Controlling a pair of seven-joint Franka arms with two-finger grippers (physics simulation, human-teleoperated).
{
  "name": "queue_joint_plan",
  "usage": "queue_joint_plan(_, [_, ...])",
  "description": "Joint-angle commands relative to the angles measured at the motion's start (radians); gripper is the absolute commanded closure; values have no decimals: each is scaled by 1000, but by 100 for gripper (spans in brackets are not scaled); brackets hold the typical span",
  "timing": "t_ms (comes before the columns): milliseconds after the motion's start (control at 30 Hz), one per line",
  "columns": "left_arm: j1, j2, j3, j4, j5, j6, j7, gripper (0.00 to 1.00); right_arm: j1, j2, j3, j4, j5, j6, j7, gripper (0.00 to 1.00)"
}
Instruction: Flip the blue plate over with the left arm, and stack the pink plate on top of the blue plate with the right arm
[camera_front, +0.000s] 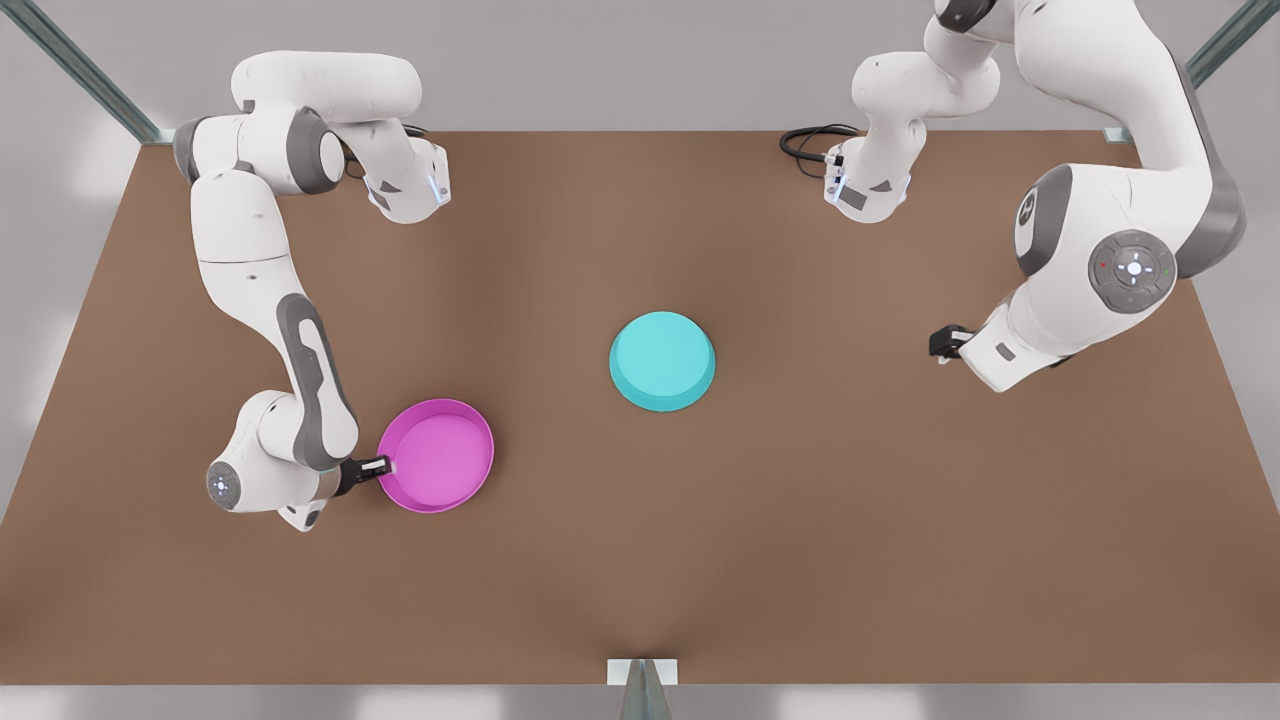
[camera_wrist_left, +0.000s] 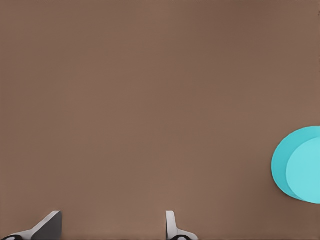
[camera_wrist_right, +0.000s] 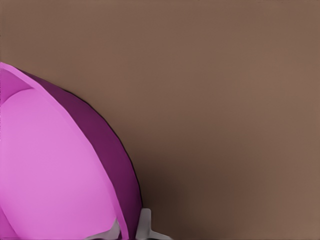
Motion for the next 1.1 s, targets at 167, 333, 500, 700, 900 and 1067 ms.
queue_joint_plan(167, [0, 3, 0, 0, -4, 0, -5, 0, -1, -1, 0, 0, 0, 0, 0, 79])
queue_joint_plan(333, [0, 5, 1, 0, -3, 0, -6, 0, -1, -1, 0, 2, 3, -2, 6, 79])
queue_joint_plan(500, [0, 5, 1, 0, -3, 0, -6, 0, -7, -16, 0, 8, 34, -17, 9, 79])
queue_joint_plan(700, [0, 1, 1, 0, -3, 0, -6, 0, 97, -96, 0, 8, 38, -49, 44, 79])
queue_joint_plan(900, [0, 1, 1, 0, -3, -2, -6, 0, 329, -144, 0, 8, 40, -58, 147, 79])
queue_joint_plan(1067, [0, 1, 1, 0, -1, 0, -6, 0, 498, -180, 0, 8, 69, -94, 274, 79])
